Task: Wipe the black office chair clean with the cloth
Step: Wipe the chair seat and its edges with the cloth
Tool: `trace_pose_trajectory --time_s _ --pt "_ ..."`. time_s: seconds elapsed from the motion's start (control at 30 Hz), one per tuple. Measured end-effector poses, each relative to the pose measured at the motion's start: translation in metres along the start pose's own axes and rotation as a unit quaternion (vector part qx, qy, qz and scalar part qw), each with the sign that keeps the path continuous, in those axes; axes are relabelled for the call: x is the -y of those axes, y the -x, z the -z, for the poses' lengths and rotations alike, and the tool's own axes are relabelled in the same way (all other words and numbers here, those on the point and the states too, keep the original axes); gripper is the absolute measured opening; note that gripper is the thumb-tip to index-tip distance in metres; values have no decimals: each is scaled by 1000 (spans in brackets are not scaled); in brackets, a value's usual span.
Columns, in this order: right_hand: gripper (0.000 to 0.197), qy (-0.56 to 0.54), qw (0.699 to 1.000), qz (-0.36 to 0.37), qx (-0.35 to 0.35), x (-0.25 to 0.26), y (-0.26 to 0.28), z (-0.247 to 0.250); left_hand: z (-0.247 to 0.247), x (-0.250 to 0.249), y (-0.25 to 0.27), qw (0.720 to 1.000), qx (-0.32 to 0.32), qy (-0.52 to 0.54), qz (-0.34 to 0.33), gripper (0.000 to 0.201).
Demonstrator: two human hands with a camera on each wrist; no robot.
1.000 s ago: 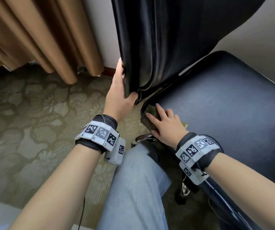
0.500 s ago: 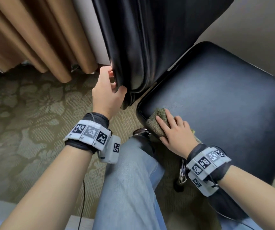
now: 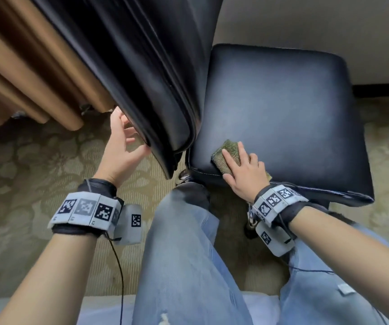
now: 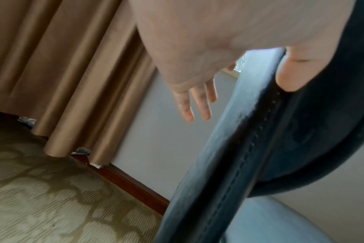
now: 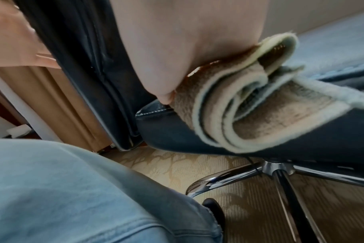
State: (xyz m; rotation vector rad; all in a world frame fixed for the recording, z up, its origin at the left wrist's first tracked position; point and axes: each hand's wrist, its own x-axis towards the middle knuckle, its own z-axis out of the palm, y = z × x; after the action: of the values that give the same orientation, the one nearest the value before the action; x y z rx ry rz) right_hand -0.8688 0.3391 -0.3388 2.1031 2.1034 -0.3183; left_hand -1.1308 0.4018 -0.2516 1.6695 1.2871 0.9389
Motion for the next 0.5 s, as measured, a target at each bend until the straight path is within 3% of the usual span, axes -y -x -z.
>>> trace_pose_trajectory --time_s 0.23,0.37,0.5 --pt "62 -64 997 -46 -10 0 6 -3 -11 -18 11 994 100 -23 47 93" --pt "65 -55 997 -49 -25 9 7 -4 -26 -27 17 996 34 -44 76 84" --pt "62 -4 996 76 -38 21 5 -7 -38 -23 16 994 -31 -69 76 74"
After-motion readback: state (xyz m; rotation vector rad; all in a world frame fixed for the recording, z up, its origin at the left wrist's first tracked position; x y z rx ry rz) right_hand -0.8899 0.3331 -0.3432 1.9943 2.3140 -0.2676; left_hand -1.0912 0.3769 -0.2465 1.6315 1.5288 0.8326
